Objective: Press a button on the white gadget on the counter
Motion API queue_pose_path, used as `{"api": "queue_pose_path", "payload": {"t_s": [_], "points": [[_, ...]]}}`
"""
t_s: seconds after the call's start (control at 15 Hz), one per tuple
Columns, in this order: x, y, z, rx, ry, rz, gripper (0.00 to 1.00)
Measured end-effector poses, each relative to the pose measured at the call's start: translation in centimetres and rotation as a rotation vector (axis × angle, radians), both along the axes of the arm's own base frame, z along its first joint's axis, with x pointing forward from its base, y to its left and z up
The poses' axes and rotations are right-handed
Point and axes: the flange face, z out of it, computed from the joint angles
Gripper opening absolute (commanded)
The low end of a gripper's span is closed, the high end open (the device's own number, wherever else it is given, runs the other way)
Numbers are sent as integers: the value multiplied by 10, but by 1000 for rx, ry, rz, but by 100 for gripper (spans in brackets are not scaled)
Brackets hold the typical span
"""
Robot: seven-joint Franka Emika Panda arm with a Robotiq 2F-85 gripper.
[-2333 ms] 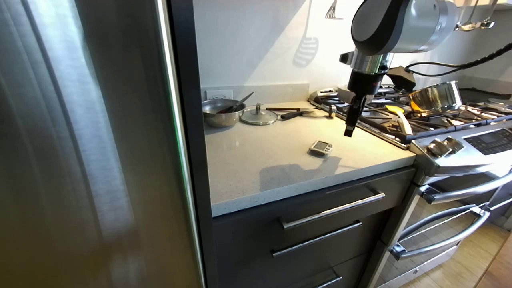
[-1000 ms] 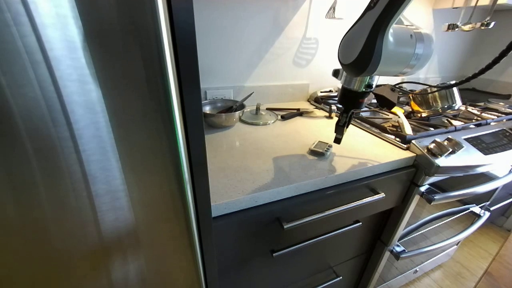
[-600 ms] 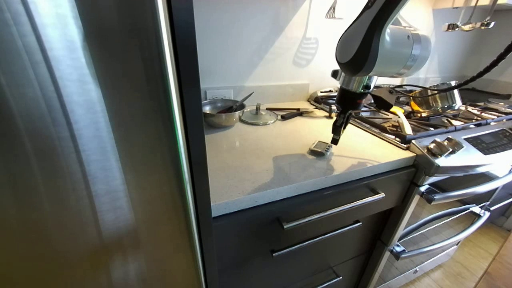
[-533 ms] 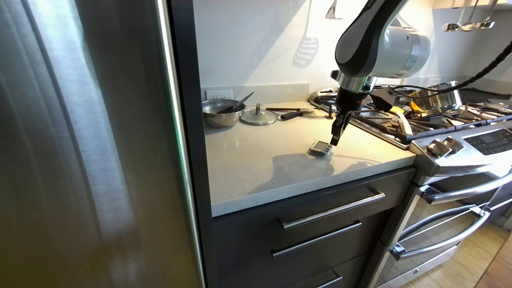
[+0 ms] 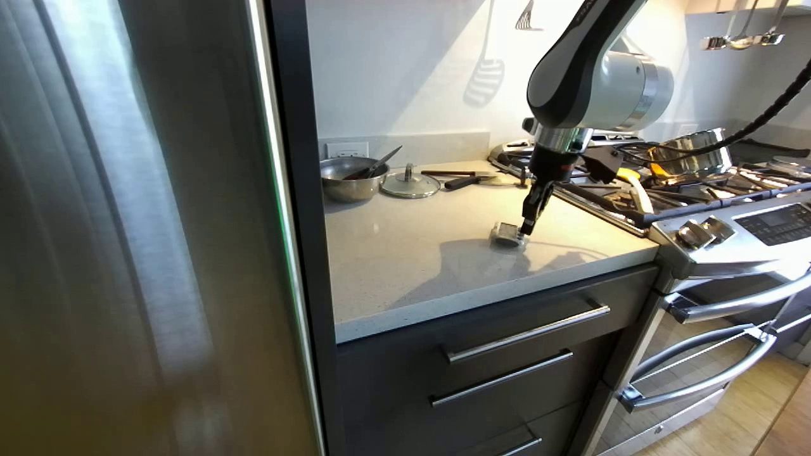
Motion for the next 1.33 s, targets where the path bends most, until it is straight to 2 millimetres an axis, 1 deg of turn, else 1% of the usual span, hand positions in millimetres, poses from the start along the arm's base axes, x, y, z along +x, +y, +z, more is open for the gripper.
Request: {"api": "queue_pose_path", "payload": {"t_s": [0.27, 0.47, 0.53, 0.6, 0.73, 0.93, 1.07, 1.13, 1.27, 1.33], "points": [[4, -2, 2, 5, -10, -1, 0], [7, 0, 8, 4, -22, 10, 0], [8, 1, 10, 2, -27, 15, 26], [9, 1, 13, -1, -32, 22, 27], [10, 1, 19, -6, -43, 37, 40], [12, 1, 26, -15, -57, 63, 64], [13, 1, 31, -21, -65, 85, 78], [13, 1, 33, -24, -69, 95, 86], [14, 2, 36, -29, -76, 120, 99], [15, 3, 37, -32, -79, 132, 100]]}}
